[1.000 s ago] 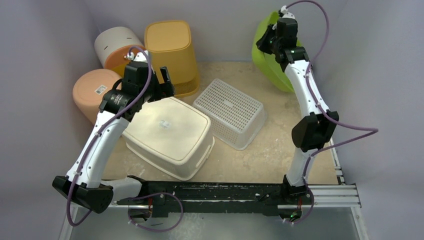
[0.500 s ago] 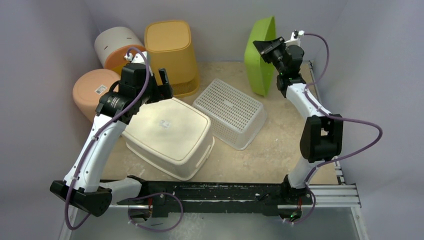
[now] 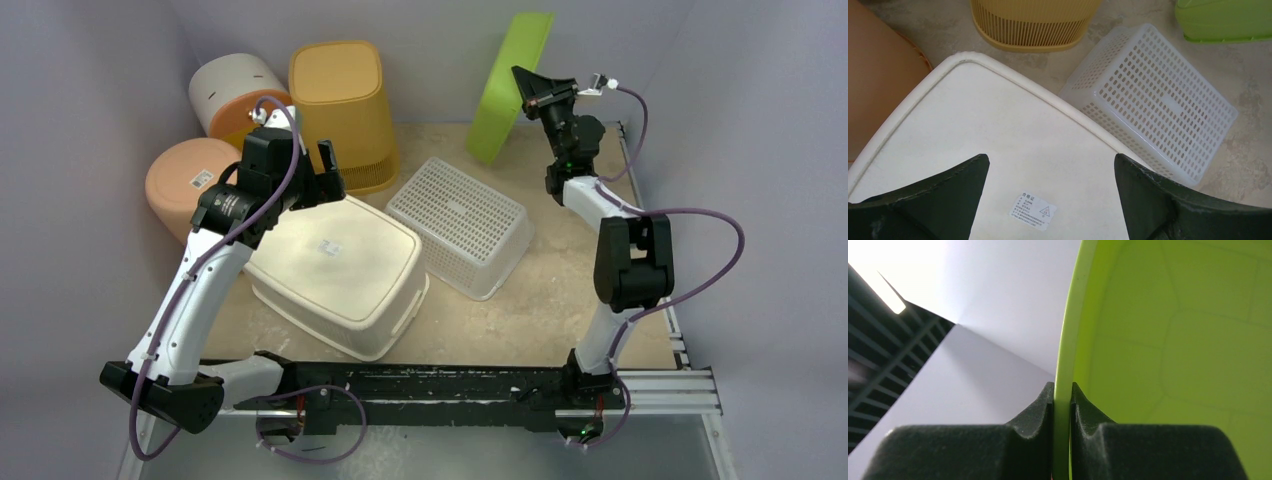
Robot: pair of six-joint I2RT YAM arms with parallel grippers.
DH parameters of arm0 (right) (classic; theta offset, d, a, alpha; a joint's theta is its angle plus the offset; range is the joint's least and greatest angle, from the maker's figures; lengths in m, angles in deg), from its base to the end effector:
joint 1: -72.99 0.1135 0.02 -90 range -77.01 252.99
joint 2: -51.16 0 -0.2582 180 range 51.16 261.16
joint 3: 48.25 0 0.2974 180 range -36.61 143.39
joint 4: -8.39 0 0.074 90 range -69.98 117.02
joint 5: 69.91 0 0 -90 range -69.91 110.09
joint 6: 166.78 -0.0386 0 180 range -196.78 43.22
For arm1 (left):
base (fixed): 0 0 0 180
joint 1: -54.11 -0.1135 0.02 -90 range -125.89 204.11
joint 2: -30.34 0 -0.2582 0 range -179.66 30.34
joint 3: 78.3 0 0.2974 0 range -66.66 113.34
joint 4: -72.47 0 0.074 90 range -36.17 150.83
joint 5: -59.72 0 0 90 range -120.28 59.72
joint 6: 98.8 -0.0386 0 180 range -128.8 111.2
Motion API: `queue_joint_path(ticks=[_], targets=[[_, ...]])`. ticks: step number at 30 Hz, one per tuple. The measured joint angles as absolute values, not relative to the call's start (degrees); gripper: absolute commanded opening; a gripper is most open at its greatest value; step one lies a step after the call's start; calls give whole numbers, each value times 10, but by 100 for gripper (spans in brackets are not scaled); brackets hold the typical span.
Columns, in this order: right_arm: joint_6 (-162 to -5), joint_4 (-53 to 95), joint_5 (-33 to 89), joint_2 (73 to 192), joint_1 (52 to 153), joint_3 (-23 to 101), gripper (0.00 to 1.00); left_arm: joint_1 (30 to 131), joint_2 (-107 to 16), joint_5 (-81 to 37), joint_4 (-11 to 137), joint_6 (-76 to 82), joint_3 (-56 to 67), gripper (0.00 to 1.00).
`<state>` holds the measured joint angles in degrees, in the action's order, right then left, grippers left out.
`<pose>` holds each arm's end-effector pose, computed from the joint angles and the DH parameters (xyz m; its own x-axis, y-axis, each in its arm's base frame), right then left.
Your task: Turn the large container upside down
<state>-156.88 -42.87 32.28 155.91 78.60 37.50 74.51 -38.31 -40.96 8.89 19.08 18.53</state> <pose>0.4584 0.0532 0.3260 -0.1779 0.9501 -0.2564 -0.5703 0.1128 0.8137 0.2644 -0.0907 0.4296 -0.5739 -0.2768 -0.7707 -0.0763 0.9551 -0.2863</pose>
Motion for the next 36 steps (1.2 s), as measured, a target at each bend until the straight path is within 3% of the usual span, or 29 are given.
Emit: queue_joint_path(ticks=[6,15,24,36], targets=[[-1653,-530,297,1606,786,359,0,745,-383,-410,88,191,185,92],[-1728,-666,272,1621,770,225,0,745,-383,-412,84,191,186,92],[-1759,-736,271,1620,724,88,0,745,-392,-409,84,191,186,92],[-1759,-741,326,1636,657,51,8,745,-425,-393,87,191,186,92]])
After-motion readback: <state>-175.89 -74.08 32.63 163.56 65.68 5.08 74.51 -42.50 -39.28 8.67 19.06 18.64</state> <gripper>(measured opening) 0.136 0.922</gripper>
